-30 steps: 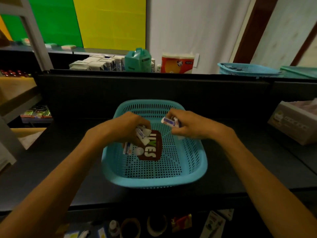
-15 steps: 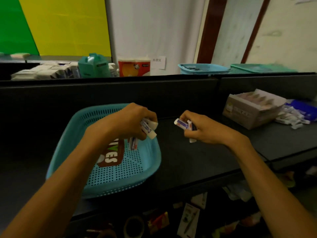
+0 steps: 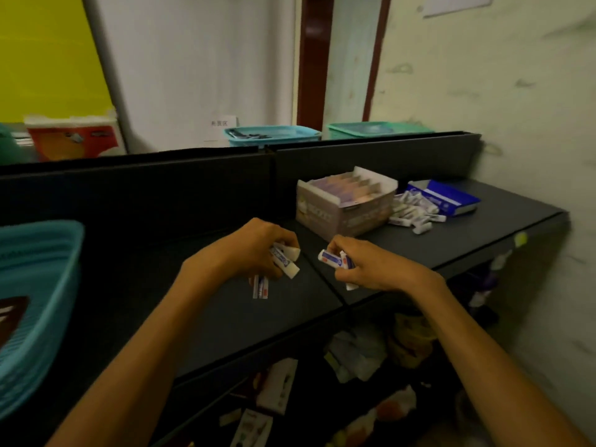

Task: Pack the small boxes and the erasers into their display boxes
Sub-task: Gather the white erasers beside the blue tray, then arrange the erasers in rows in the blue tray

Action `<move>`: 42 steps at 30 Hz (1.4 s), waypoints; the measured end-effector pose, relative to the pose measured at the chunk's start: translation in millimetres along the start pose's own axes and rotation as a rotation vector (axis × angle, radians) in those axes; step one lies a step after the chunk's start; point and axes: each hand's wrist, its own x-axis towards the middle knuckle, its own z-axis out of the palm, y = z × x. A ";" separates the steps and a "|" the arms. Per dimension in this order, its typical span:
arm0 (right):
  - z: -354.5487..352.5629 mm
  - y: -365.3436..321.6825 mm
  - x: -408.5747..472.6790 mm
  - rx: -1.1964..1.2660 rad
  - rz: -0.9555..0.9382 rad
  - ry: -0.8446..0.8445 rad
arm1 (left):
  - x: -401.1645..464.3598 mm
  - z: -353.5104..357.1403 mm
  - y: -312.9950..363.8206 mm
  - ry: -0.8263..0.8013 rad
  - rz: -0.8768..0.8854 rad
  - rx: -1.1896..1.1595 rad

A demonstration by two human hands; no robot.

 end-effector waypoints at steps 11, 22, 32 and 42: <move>-61.4 161.7 -35.2 0.010 0.239 0.026 | 165.0 60.7 95.6 -0.117 0.137 -0.027; -144.3 309.8 1.8 -0.020 0.306 0.063 | 346.8 96.4 156.8 -0.114 0.150 -0.041; -209.7 385.4 94.8 -0.058 0.076 0.084 | 441.1 93.1 161.8 -0.083 -0.089 -0.008; -244.4 437.9 175.3 -0.040 -0.192 -0.045 | 493.0 101.7 160.6 0.011 -0.348 0.029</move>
